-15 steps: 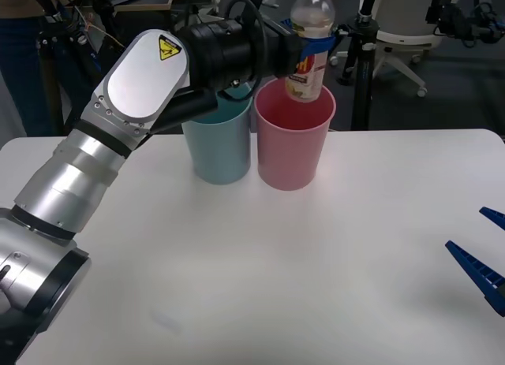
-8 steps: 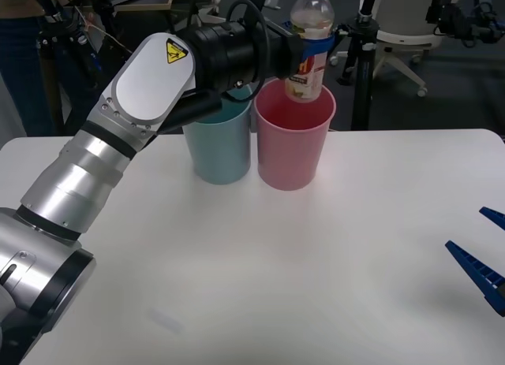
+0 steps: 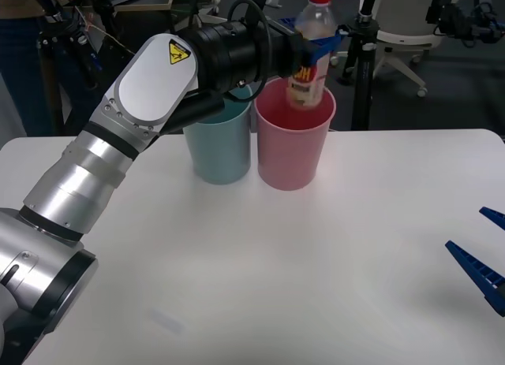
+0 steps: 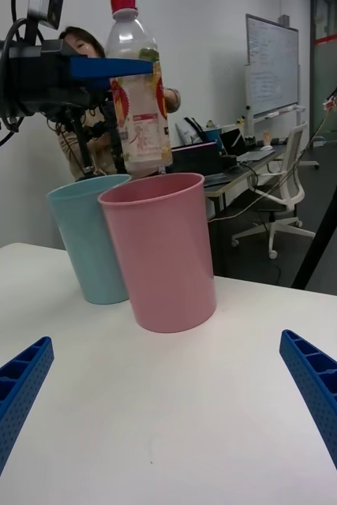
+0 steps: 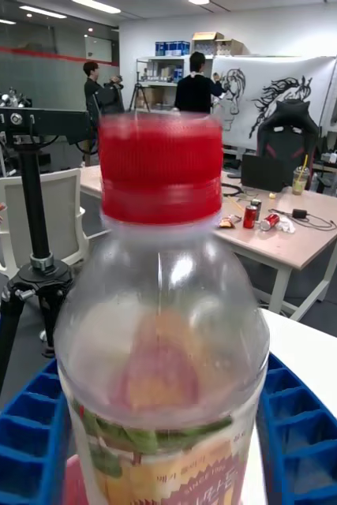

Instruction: Grasp the object on the table and drop it into the matching bin: aluminum can to the light blue bin, PET bottle to the pink bin.

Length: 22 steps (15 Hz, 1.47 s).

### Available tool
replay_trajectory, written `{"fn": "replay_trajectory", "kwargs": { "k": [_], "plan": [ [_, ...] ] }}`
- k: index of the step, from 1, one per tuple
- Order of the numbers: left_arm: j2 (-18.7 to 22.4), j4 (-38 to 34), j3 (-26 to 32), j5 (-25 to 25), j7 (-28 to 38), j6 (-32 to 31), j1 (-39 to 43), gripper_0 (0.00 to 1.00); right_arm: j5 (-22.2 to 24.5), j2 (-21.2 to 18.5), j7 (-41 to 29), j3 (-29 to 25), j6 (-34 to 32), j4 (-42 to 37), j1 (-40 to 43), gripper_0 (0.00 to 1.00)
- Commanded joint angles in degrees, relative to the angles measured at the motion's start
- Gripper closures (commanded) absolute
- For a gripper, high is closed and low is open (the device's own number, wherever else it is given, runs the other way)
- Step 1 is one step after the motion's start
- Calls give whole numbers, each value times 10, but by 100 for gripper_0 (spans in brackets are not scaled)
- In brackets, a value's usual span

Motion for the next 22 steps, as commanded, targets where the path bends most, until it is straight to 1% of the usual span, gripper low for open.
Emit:
{"fn": "replay_trajectory", "kwargs": {
  "k": [1, 11, 16, 19, 20, 22],
  "plan": [
    [0, 0, -1, 0, 3, 1, 0, 0, 0, 0, 0, 0, 0, 0, 0, 0],
    [0, 0, 0, 10, 3, 4, 0, 0, 0, 0, 0, 0, 0, 0, 0, 0],
    [6, 0, 0, 61, -20, 4, 1, 0, 0, 0, 0, 0, 0, 0, 0, 0],
    [25, 0, 0, 101, -43, -14, 2, 0, 0, 0, 0, 0, 0, 0, 0, 0],
    [37, -1, -1, 131, -74, -20, 6, 0, 0, 0, 0, 0, 0, 0, 0, 0],
    [61, 0, -9, 175, -114, -31, 12, 0, 0, 0, 0, 0, 0, 0, 0, 0]
  ]
}}
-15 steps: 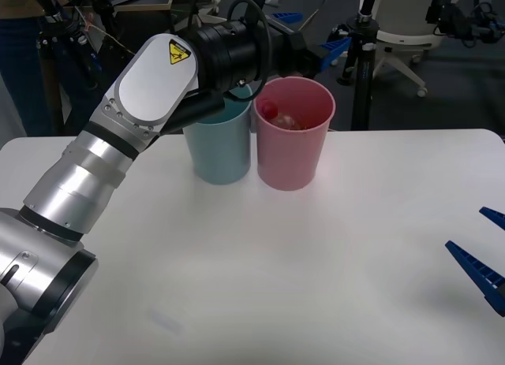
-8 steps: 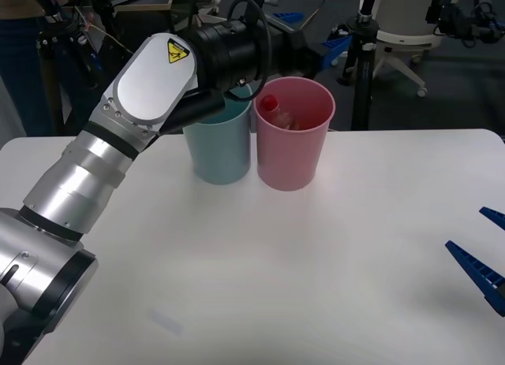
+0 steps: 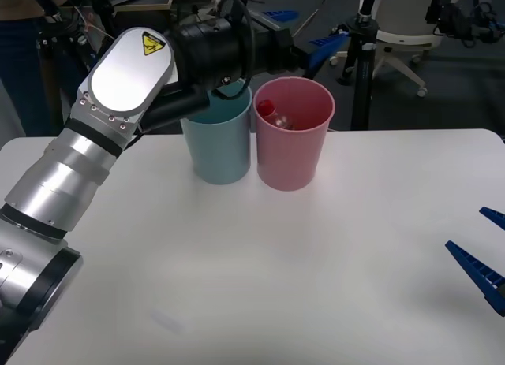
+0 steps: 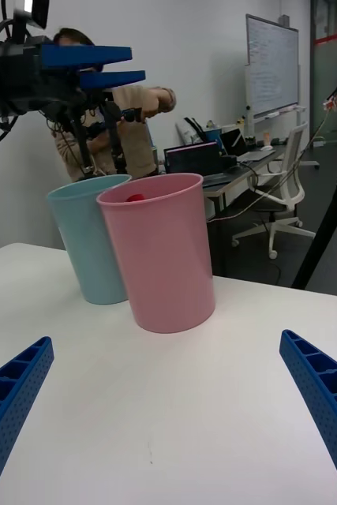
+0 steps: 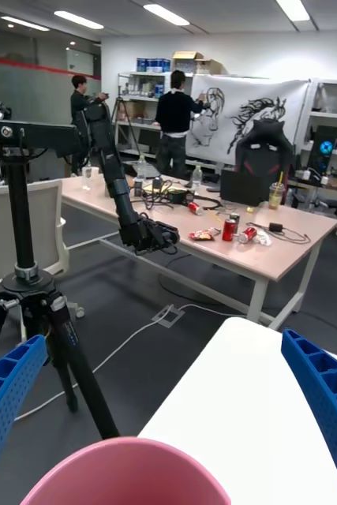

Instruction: Grasp the object on the table and drop it into the matching bin: aluminum can to the light blue bin, PET bottle to the pink bin.

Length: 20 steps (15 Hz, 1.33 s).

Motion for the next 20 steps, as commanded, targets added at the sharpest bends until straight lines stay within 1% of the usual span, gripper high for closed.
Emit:
{"fn": "replay_trajectory", "kwargs": {
  "k": [1, 3, 7, 8, 9, 13, 14, 15, 18, 20],
  "plan": [
    [42, -1, -20, 84, -61, -10, 5, 0, 0, 0, 0, 0, 0, 0, 0, 0],
    [73, 0, -45, 154, -103, -10, 6, 0, 0, 0, 0, 0, 0, 0, 0, 0],
    [173, -15, -123, 341, -212, -10, 8, 0, 0, 0, 0, 0, 0, 0, 0, 0],
    [199, -28, -138, 379, -238, -10, 13, 0, 0, 0, 0, 0, 0, 0, 0, 0],
    [219, -41, -143, 402, -255, -10, 21, 0, 0, 0, 0, 0, 0, 0, 0, 0],
    [304, -137, -142, 452, -263, -7, 87, 0, 0, 0, 0, 0, 0, 0, 0, 0],
    [326, -164, -135, 466, -267, -7, 110, 0, 0, 0, 0, 0, 0, 0, 0, 0],
    [338, -185, -124, 470, -271, -7, 131, 0, 0, 0, 0, 0, 0, 0, 0, 0],
    [370, -250, -64, 468, -282, -7, 215, 0, 0, 0, 0, 0, 0, 0, 0, 0],
    [386, -288, -8, 469, -300, -14, 286, 0, 0, 0, 0, 0, 0, 0, 0, 0]
  ]
}}
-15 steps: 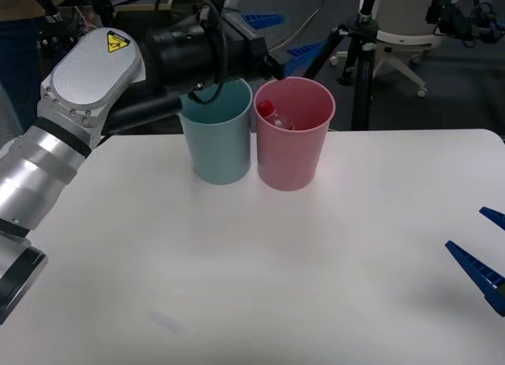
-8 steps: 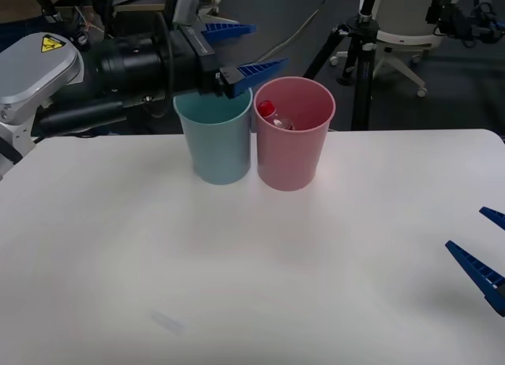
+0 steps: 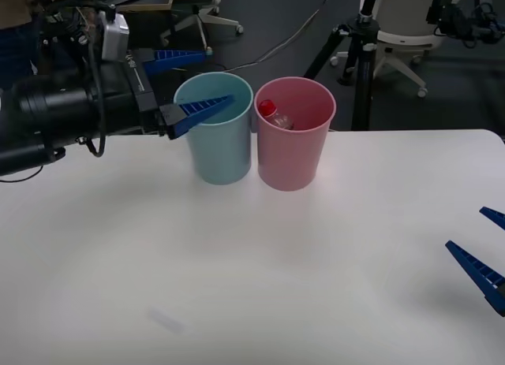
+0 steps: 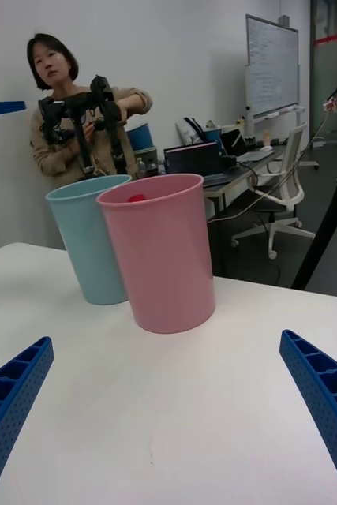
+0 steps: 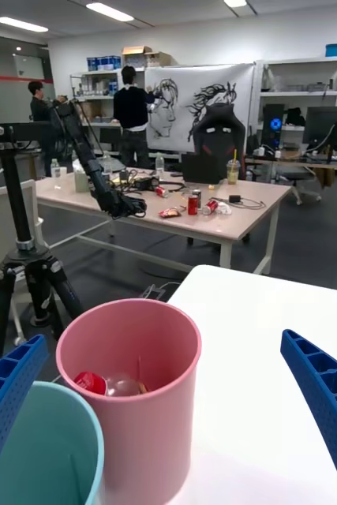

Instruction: Grasp the object on the table and drop it into the matching bin: aluminum can to the light blue bin, PET bottle to the pink bin.

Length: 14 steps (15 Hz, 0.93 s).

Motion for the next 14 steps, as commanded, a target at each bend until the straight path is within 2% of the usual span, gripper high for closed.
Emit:
{"fn": "replay_trajectory", "kwargs": {
  "k": [1, 3, 5, 9, 10, 14],
  "plan": [
    [16, -40, 72, 0, -34, -15, 91, 0, 0, 0, 0, 0, 0, 0, 0, 0],
    [16, -49, 132, 0, -55, -49, 157, 0, 0, 0, 0, 0, 0, 0, 0, 0],
    [16, -77, 184, 0, -60, -54, 224, 0, 0, 0, 0, 0, 0, 0, 0, 0],
    [-6, -99, 297, -3, -73, -103, 346, 0, 0, 0, 0, 0, 0, 0, 0, 0],
    [-21, -99, 323, -16, -74, -114, 364, 0, 0, 0, 0, 0, 0, 0, 0, 0],
    [-120, -99, 422, -96, -46, -164, 411, 0, 0, 0, 0, 0, 0, 0, 0, 0]
  ]
}}
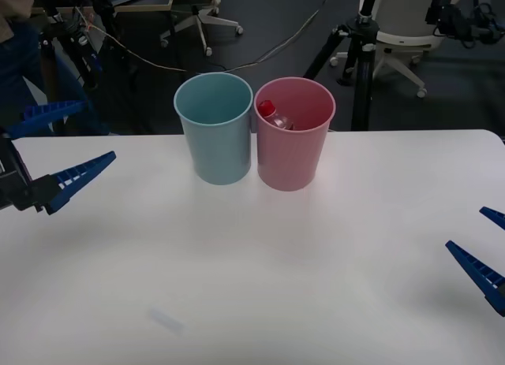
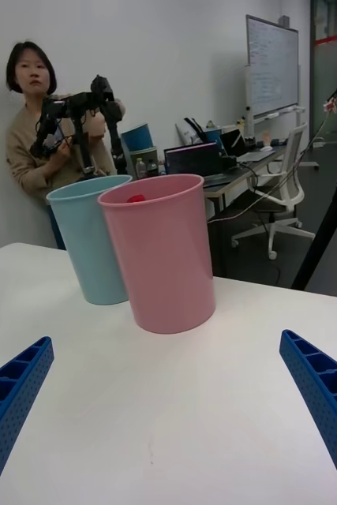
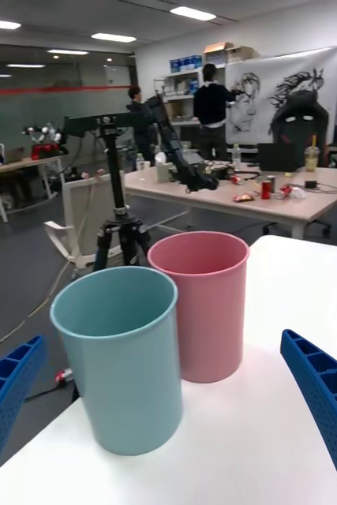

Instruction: Grasp the object on the table and drop it into the matching bin: aluminum can to the light blue bin, PET bottle to the pink bin.

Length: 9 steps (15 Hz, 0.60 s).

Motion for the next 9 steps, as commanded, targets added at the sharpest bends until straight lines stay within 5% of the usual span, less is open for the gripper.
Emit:
{"fn": "replay_trajectory", "kwargs": {
  "k": [1, 9],
  "plan": [
    [-52, 0, 54, -47, 39, -39, 24, 0, 0, 0, 0, 0, 0, 0, 0, 0],
    [-144, -4, 119, -61, 21, -83, 122, 0, 0, 0, 0, 0, 0, 0, 0, 0]
  ]
}}
